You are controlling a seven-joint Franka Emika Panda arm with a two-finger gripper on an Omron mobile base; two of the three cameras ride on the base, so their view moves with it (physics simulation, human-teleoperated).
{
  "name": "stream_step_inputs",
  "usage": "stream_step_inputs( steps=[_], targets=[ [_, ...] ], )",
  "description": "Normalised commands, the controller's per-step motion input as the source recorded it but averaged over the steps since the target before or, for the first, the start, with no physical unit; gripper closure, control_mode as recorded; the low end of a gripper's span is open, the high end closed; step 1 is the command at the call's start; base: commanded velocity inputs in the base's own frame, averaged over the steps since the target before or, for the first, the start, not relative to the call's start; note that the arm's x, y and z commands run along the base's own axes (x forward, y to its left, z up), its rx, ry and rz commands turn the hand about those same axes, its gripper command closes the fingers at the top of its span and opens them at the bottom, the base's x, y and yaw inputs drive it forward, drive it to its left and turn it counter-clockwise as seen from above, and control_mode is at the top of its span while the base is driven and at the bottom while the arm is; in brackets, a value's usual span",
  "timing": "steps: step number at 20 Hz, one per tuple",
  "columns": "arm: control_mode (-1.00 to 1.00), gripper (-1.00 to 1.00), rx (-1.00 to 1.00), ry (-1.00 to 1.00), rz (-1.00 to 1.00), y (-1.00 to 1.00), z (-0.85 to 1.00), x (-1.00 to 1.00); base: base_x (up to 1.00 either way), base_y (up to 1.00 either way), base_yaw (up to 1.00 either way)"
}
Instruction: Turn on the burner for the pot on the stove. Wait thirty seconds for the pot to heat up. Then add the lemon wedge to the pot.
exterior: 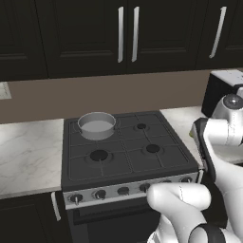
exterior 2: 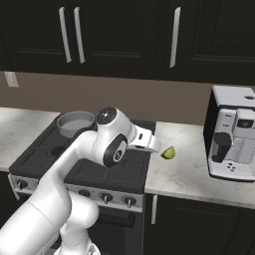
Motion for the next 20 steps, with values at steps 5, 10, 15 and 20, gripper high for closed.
stream_step_inputs(
  steps=[5,10,15,20],
  targets=[
    [-1.00,-1.00,0.00,0.00,0.00,0.00,0.00,0.00,0.00,0.00,0.00],
    [-1.00,-1.00,0.00,0.01,0.00,-0.01,0.00,0.18,0.00,0.00,0.00],
    [-1.00,-1.00,0.01,0.01,0.00,-0.05,0.00,0.22,0.00,0.00,0.00],
    [-1.00,-1.00,0.01,0.00,0.00,-0.08,-0.09,0.28,0.00,0.00,0.00]
  ],
)
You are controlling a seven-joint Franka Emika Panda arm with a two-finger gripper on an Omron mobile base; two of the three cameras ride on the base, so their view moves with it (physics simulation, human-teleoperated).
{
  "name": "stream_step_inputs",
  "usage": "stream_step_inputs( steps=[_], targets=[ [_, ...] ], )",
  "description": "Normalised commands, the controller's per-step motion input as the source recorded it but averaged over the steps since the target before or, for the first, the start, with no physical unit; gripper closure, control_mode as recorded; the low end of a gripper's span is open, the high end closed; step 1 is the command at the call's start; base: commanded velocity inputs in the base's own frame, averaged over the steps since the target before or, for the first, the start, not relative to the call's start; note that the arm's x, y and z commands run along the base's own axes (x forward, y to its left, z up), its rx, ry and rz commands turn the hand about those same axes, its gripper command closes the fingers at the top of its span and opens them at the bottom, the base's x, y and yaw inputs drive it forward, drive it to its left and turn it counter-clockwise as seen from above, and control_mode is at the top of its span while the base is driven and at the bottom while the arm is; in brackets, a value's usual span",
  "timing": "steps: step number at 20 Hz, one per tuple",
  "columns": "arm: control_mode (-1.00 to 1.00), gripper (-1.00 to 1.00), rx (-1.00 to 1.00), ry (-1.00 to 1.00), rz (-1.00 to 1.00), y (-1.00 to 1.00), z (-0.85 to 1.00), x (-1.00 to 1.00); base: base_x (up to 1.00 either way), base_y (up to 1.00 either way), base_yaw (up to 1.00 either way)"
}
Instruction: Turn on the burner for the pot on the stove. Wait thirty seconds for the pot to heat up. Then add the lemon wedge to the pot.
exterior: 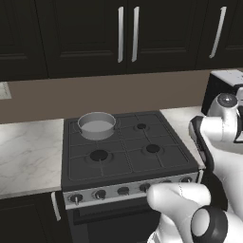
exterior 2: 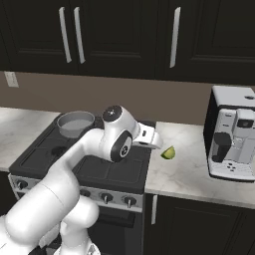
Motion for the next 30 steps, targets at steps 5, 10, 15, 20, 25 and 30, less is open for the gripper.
stream_step_inputs(
  steps=[5,10,15,20,25,30],
  targets=[
    [-1.00,-1.00,0.06,0.00,0.00,-0.20,-0.16,0.24,0.00,0.00,0.00],
    [-1.00,-1.00,0.13,0.00,0.00,-0.28,-0.10,0.11,0.00,0.00,0.00],
    [-1.00,-1.00,0.18,0.00,0.00,-0.24,-0.03,0.22,0.00,0.00,0.00],
    [-1.00,-1.00,0.12,0.01,0.00,-0.04,-0.06,0.27,0.00,0.00,0.00],
    [-1.00,-1.00,0.02,0.00,0.00,0.00,-0.03,0.07,0.00,0.00,0.00],
    [-1.00,-1.00,0.00,0.00,0.00,0.00,-0.02,0.00,0.00,0.00,0.00]
  ],
)
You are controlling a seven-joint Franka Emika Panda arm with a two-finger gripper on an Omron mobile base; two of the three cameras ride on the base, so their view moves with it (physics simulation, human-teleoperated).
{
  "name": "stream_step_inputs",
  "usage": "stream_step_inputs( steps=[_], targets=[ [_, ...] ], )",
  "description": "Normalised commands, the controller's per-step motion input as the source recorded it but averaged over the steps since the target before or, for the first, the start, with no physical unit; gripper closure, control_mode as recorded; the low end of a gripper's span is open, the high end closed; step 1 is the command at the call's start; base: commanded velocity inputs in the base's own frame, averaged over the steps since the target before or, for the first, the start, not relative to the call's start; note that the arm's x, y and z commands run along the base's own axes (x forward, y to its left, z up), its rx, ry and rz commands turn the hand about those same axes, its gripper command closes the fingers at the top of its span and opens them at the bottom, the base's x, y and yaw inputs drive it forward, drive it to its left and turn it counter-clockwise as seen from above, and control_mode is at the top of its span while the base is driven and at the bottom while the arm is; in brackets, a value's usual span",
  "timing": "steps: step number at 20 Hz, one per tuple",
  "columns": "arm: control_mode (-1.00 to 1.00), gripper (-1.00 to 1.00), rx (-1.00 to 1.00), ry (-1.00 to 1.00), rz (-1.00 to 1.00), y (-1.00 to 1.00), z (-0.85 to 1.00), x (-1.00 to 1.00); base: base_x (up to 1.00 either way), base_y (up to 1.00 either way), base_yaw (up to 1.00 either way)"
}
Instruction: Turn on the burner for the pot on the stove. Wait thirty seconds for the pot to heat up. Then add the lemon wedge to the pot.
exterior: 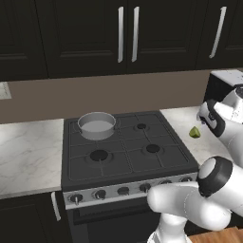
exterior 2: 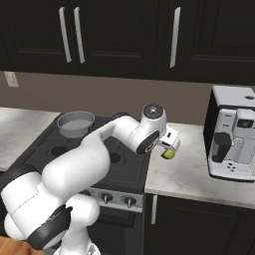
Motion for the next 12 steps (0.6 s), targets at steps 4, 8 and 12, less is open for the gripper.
stream_step_inputs(
  steps=[4,8,12],
  targets=[
    [-1.00,-1.00,-0.02,0.00,0.00,0.00,-0.21,0.00,0.00,0.00,0.00],
    [-1.00,-1.00,0.00,0.00,0.00,0.00,-0.16,0.00,0.00,0.00,0.00],
    [-1.00,-1.00,0.00,0.00,0.00,0.00,-0.12,0.00,0.00,0.00,0.00]
  ],
)
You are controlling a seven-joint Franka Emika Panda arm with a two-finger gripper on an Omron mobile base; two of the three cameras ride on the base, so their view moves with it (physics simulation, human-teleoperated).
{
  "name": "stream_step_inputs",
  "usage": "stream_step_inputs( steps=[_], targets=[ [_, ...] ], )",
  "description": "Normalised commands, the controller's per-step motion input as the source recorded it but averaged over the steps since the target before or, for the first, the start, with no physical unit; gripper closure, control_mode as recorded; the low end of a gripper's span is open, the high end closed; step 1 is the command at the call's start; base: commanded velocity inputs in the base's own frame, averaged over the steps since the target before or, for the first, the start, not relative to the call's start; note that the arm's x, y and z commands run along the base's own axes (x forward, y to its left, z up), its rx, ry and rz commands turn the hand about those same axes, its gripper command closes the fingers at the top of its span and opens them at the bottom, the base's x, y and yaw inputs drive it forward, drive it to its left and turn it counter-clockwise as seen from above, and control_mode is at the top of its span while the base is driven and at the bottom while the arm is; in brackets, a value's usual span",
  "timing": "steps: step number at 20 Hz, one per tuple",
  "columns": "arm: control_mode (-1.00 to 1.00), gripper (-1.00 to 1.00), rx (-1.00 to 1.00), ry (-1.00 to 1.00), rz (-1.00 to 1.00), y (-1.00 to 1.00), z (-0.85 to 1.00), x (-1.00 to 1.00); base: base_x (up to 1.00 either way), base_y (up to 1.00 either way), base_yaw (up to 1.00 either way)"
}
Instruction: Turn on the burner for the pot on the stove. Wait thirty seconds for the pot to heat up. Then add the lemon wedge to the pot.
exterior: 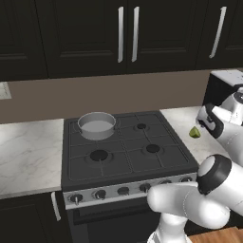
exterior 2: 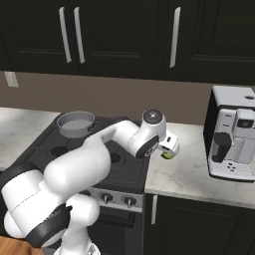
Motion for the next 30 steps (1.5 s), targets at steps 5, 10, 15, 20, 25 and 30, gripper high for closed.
stream_step_inputs(
  steps=[5,10,15,20,25,30],
  targets=[
    [-1.00,-1.00,0.00,0.00,0.00,0.00,-0.14,0.00,0.00,0.00,0.00],
    [-1.00,-1.00,0.00,0.00,0.00,0.00,-0.14,0.08,0.00,0.00,0.00],
    [-1.00,-1.00,0.00,0.00,0.00,0.00,-0.15,0.19,0.00,0.00,0.00],
    [-1.00,-1.00,0.00,-0.01,0.00,0.00,-0.13,0.20,0.00,0.00,0.00],
    [-1.00,-1.00,0.00,0.00,0.00,-0.07,-0.08,0.14,0.00,0.00,0.00],
    [-1.00,-1.00,0.00,0.00,0.00,-0.15,-0.09,0.17,0.00,0.00,0.00]
  ],
)
